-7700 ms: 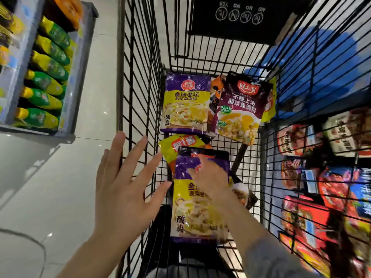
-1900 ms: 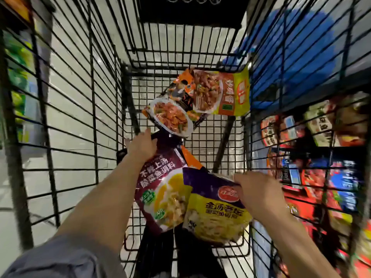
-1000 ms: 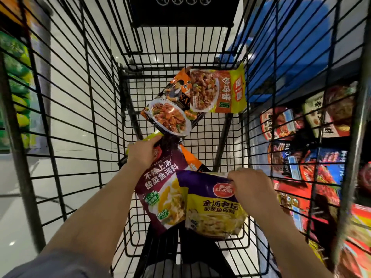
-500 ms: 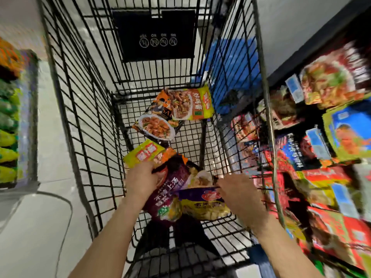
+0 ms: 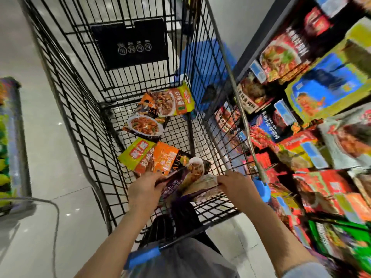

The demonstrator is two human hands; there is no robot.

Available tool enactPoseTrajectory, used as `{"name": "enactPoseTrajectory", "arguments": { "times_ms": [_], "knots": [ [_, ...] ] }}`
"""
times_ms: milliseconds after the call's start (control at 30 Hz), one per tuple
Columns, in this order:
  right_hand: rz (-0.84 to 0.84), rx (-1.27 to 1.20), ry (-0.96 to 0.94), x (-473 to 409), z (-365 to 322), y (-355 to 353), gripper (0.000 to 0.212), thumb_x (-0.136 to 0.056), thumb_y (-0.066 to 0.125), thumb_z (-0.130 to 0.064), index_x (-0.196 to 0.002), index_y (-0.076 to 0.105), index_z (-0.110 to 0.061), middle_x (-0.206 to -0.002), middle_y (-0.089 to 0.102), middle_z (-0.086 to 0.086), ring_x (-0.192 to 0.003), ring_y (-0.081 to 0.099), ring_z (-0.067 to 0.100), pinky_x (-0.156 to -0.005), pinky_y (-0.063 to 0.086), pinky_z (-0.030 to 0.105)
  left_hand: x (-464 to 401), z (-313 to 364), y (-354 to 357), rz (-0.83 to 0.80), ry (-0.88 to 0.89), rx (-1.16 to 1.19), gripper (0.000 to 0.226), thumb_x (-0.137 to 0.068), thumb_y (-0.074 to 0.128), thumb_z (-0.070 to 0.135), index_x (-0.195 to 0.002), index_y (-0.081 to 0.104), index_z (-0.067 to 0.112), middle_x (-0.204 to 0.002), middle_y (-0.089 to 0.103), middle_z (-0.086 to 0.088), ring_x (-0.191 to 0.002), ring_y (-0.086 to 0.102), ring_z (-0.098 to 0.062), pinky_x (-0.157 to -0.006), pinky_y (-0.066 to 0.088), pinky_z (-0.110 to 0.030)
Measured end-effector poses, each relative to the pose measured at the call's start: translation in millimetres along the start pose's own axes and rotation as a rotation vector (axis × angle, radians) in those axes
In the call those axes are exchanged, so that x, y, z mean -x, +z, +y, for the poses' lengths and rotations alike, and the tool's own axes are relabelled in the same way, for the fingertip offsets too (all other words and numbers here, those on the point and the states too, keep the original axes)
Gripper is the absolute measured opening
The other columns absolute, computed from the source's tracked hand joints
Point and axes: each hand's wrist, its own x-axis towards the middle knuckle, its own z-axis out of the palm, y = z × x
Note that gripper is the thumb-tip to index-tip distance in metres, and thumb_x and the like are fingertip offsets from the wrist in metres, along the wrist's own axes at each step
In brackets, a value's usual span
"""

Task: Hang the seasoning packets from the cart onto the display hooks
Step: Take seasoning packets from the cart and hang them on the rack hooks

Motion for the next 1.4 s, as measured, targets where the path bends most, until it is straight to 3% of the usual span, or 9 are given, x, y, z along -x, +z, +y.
{"name": "enactPoseTrajectory", "arguments": {
  "times_ms": [133,233,467,600,767,933,1167,1300,1400],
  "knots": [
    [0.091,-0.076,-0.037,-11.4,10.0,7.9,0.034,-0.061,0.082,-0.010,-0.088,0.063,-0.020,-0.075,0.060,0.002,-0.067,0.062,0.026,-0.047,0.049,0.033,-2.9,-2.6,6.7,0.063,0.018,0.036,0.011,-0.081,0.075,0.024,-0.092,0.074,0.021,-0.088,0.069,0.002,-0.080,0.065,-0.024,-0.055,0.036,-0.025],
    [0.094,-0.056,-0.114,-22.9,20.3,7.6,0.040,-0.049,0.077,0.010,-0.078,0.064,-0.015,-0.069,0.058,0.004,-0.059,0.060,0.028,-0.043,0.042,0.029,-8.6,-2.4,6.3,0.082,-0.031,-0.009,0.011,-0.085,0.070,0.028,-0.096,0.072,0.024,-0.093,0.068,0.007,-0.082,0.062,-0.017,-0.056,0.034,-0.025],
    [0.175,0.034,-0.268,-24.8,15.2,-24.0,0.029,-0.046,0.083,-0.008,-0.062,0.062,-0.021,-0.053,0.050,-0.004,-0.042,0.051,0.020,-0.058,0.044,0.029,4.1,6.6,-3.6,0.123,-0.026,0.003,0.008,-0.085,0.070,0.028,-0.091,0.073,0.022,-0.088,0.069,0.005,-0.080,0.060,-0.018,-0.051,0.023,-0.017],
    [0.303,0.141,-0.361,-8.3,11.1,-60.0,0.023,-0.059,0.080,-0.016,-0.057,0.057,-0.019,-0.050,0.051,-0.004,-0.039,0.050,0.017,-0.047,0.038,0.024,10.7,15.5,-30.6,0.215,0.066,0.022,0.005,-0.084,0.072,0.025,-0.085,0.073,0.020,-0.074,0.060,0.010,-0.068,0.047,-0.009,-0.050,0.023,-0.018],
    [0.648,-0.013,-0.253,19.2,22.0,-121.1,0.033,-0.082,0.042,-0.034,-0.059,0.061,-0.021,-0.054,0.056,-0.004,-0.046,0.054,0.021,-0.050,0.041,0.023,10.3,34.8,-86.6,0.417,0.221,0.013,0.010,-0.077,0.078,0.026,-0.085,0.076,0.020,-0.073,0.064,0.008,-0.065,0.049,-0.009,-0.052,0.026,-0.017],
    [0.865,-0.117,-0.178,42.9,26.6,-196.5,0.013,-0.076,0.062,-0.023,-0.074,0.071,-0.014,-0.064,0.065,0.004,-0.059,0.064,0.026,-0.056,0.048,0.032,6.6,67.9,-156.2,0.573,0.415,0.033,0.011,-0.077,0.078,0.025,-0.087,0.076,0.020,-0.076,0.067,0.002,-0.074,0.063,-0.025,-0.061,0.046,-0.033],
    [1.145,-0.059,-0.166,81.9,32.6,-279.3,0.028,-0.081,0.056,-0.034,-0.078,0.071,-0.011,-0.074,0.069,0.006,-0.068,0.066,0.029,-0.061,0.049,0.037,17.4,107.8,-235.5,0.725,0.718,0.065,0.017,-0.073,0.074,0.027,-0.084,0.076,0.014,-0.077,0.071,-0.004,-0.073,0.066,-0.027,-0.061,0.052,-0.041],
    [1.235,0.014,-0.148,107.7,34.7,-308.6,0.020,-0.081,0.060,-0.028,-0.080,0.070,-0.011,-0.075,0.069,0.007,-0.069,0.065,0.029,-0.064,0.048,0.039,27.1,125.2,-265.3,0.762,0.906,-0.024,0.019,-0.071,0.067,0.027,-0.080,0.075,0.013,-0.073,0.069,0.000,-0.068,0.062,-0.017,-0.053,0.042,-0.025],
    [1.290,0.007,-0.166,127.6,39.4,-328.0,0.016,-0.079,0.062,-0.021,-0.081,0.070,-0.008,-0.077,0.069,0.009,-0.071,0.066,0.031,-0.065,0.050,0.041,33.0,135.2,-278.5,0.810,0.968,-0.055,0.017,-0.072,0.067,0.024,-0.080,0.075,0.012,-0.074,0.069,0.000,-0.068,0.064,-0.018,-0.051,0.050,-0.037]
  ]
}}
